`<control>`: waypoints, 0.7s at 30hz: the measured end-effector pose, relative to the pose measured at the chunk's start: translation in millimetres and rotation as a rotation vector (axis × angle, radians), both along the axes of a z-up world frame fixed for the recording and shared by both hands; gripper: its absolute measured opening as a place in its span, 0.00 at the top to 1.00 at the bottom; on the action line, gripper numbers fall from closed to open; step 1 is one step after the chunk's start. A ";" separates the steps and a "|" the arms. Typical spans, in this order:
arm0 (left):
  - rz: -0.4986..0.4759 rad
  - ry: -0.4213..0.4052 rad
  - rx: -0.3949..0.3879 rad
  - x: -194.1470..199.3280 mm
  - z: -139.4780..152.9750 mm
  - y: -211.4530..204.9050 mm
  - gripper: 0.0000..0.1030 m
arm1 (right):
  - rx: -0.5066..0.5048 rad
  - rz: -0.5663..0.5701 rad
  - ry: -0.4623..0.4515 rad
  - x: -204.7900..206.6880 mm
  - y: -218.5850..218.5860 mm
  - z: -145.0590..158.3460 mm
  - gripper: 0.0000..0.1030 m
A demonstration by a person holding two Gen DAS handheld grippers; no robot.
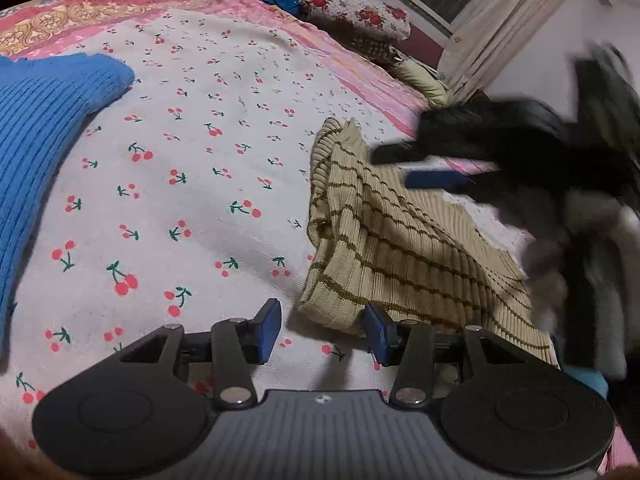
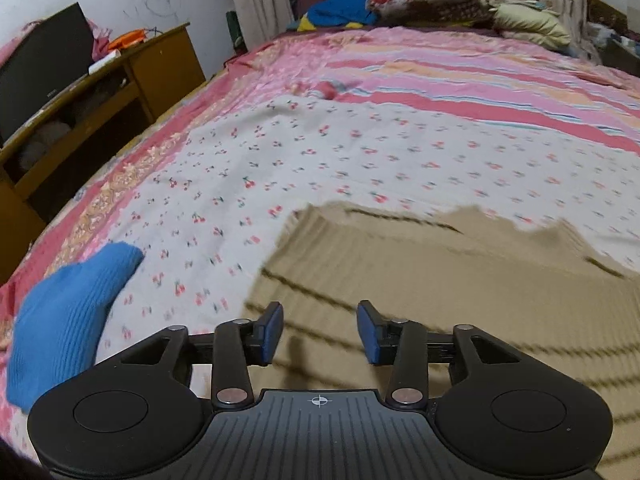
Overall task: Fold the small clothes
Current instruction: 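Grasp the striped sweater edge with the right gripper, then lift the sweater edge with the right gripper and fold it over the sweater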
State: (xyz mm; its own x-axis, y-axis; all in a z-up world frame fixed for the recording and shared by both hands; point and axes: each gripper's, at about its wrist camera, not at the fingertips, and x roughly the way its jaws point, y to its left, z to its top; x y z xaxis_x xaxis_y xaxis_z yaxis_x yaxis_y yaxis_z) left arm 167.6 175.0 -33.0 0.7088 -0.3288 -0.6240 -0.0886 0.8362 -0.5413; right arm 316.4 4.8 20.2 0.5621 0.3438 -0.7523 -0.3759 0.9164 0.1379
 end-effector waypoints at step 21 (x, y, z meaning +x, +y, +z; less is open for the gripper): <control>-0.006 -0.120 0.210 -19.7 6.2 -26.0 0.27 | -0.092 -0.044 0.015 24.8 29.3 -12.2 0.88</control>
